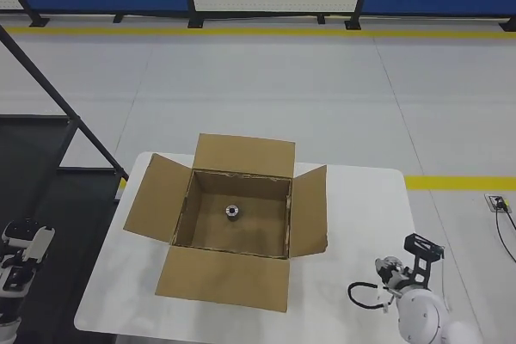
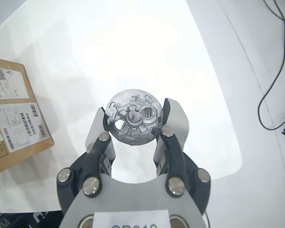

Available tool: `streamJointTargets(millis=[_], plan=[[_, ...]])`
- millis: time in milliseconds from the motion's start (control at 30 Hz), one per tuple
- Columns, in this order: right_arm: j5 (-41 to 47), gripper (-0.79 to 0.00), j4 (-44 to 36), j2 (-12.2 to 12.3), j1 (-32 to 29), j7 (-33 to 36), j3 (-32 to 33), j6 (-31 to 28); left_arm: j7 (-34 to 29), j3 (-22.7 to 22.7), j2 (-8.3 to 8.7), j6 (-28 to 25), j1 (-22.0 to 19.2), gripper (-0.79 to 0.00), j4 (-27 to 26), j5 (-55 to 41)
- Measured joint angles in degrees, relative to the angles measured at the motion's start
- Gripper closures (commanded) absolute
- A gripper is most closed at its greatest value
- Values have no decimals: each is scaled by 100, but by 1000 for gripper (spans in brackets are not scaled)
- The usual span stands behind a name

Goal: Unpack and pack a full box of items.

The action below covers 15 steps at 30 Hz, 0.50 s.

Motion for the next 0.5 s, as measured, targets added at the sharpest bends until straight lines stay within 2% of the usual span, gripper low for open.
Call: streamJointTargets(millis=[167,367,400,433,467,500], plan=[[204,0,597,-22,126,-564,-140,-41,0,0,0,0,0,-785,0,0],[78,-3,1104,-25,385,-586,-225,126,0,0,0,0,0,-785,0,0],[74,-120,1157,-23,426,-566,-218,133,0,0,0,0,0,-785,0,0],[109,-286,1210,-22,475,-551,-204,119,0,0,0,0,0,-785,0,0],[147,-613,1241,-20,502,-550,-189,94,0,0,0,0,0,-785,0,0],[173,-736,1270,-17,520,-552,-176,69,0,0,0,0,0,-785,0,0]])
